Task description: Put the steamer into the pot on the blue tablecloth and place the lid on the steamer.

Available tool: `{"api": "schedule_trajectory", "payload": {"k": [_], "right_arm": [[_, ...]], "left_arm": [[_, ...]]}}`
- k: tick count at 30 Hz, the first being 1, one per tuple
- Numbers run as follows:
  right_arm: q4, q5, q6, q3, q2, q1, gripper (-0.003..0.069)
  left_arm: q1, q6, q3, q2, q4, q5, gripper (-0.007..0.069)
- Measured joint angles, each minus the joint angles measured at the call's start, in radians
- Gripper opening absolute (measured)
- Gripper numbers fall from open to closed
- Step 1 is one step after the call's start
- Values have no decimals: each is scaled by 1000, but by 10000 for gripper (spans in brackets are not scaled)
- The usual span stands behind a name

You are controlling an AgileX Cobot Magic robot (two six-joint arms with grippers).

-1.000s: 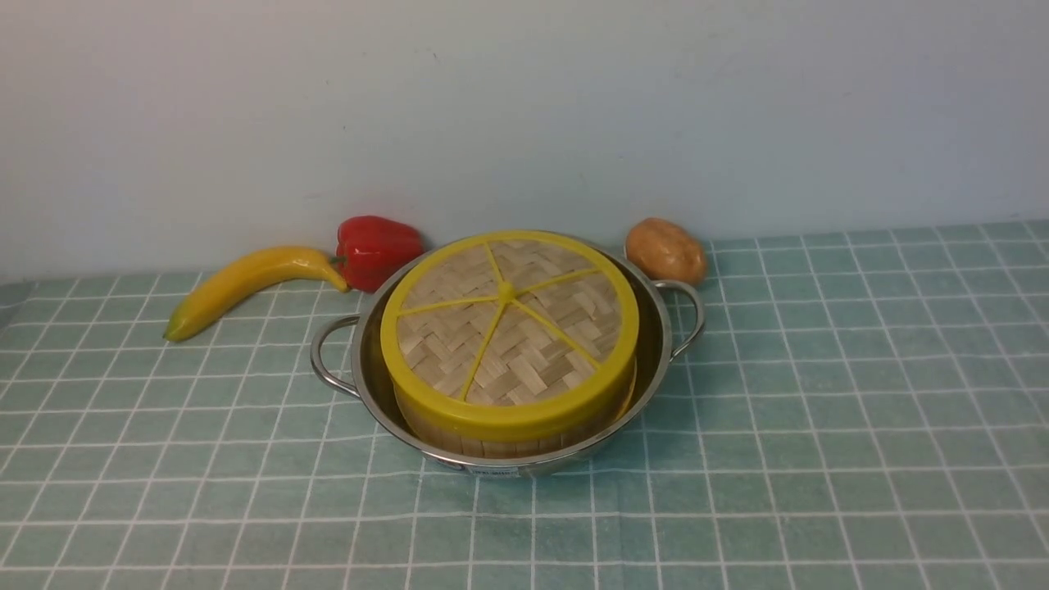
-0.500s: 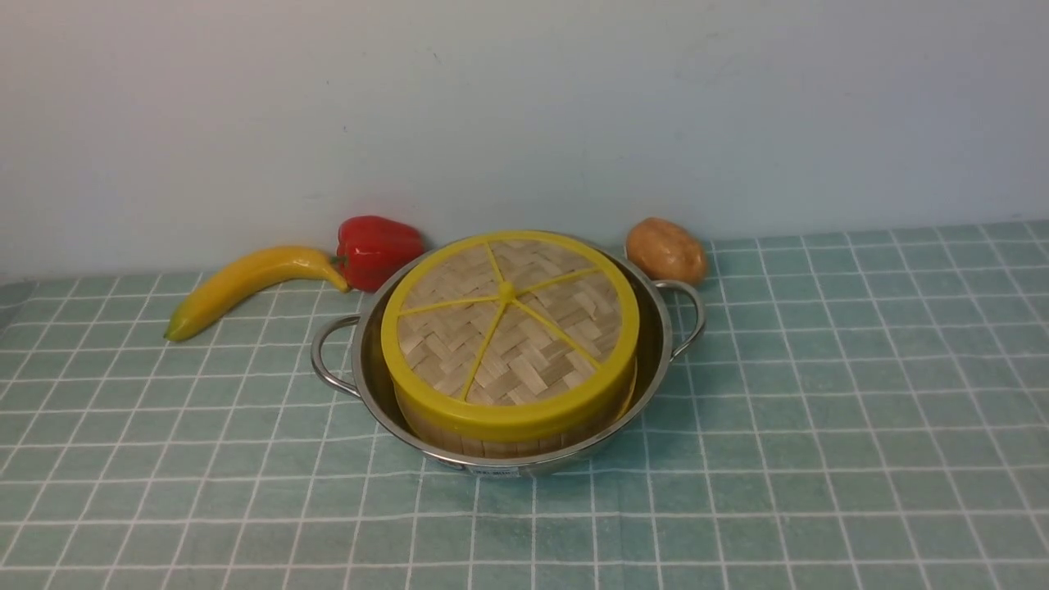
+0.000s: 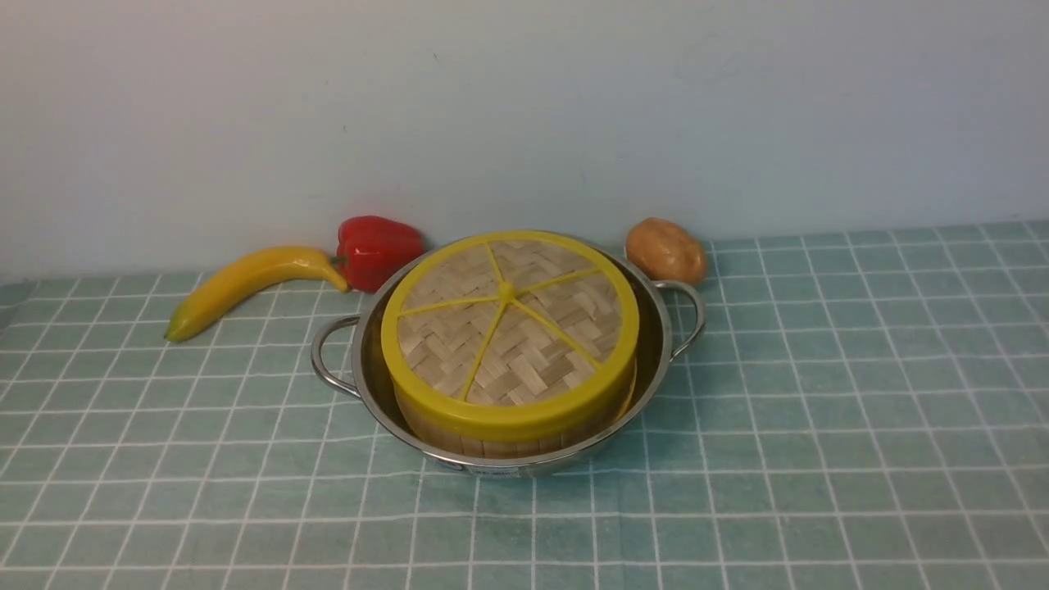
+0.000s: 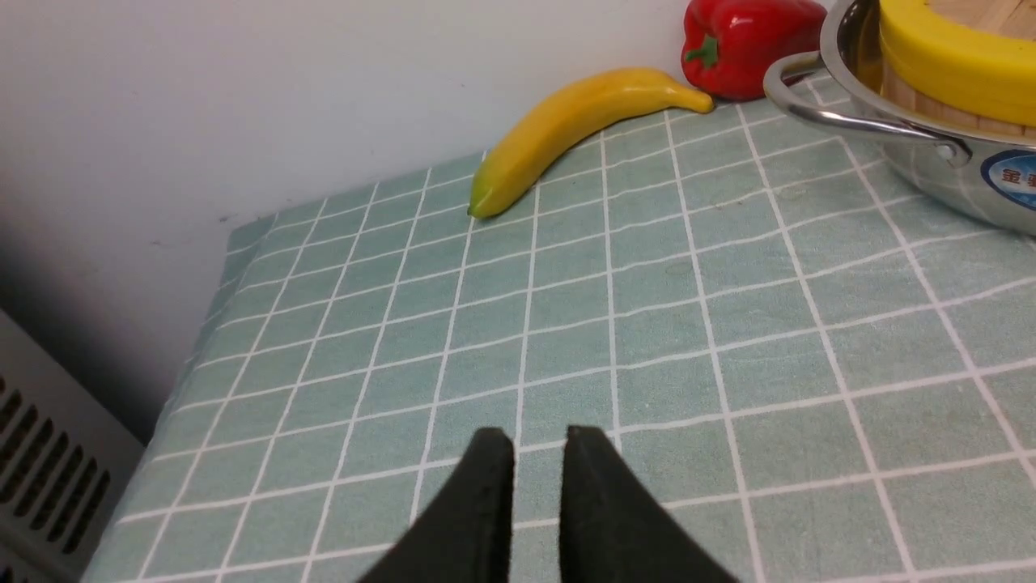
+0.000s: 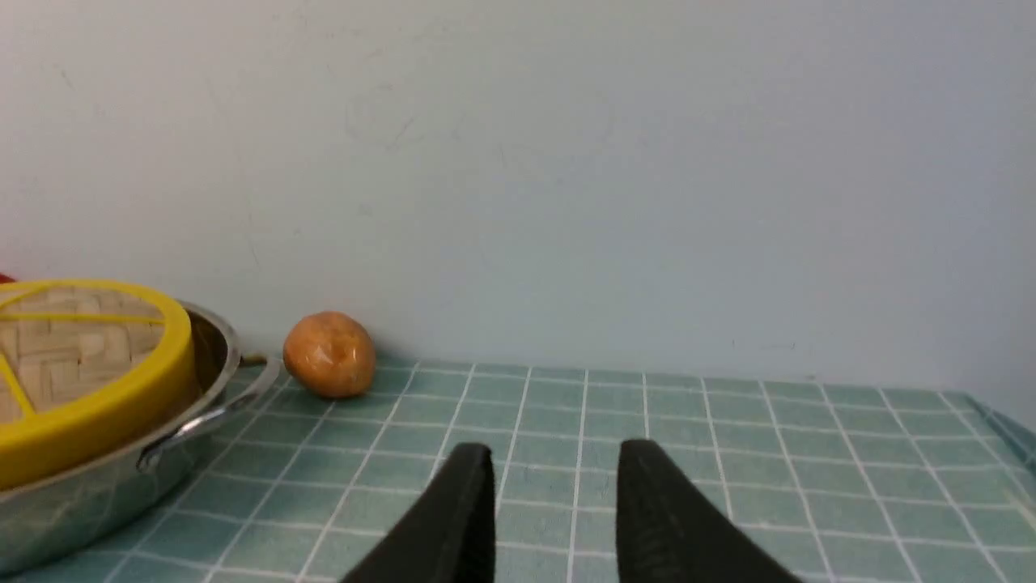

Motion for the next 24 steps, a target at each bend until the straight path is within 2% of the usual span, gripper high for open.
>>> {"api": "schedule_trajectory", "payload": {"k": [24], "right_arm": [[7, 26, 22, 36, -1, 0, 240]], "left_arm": [[0, 0, 0, 0, 0, 0, 136]]}}
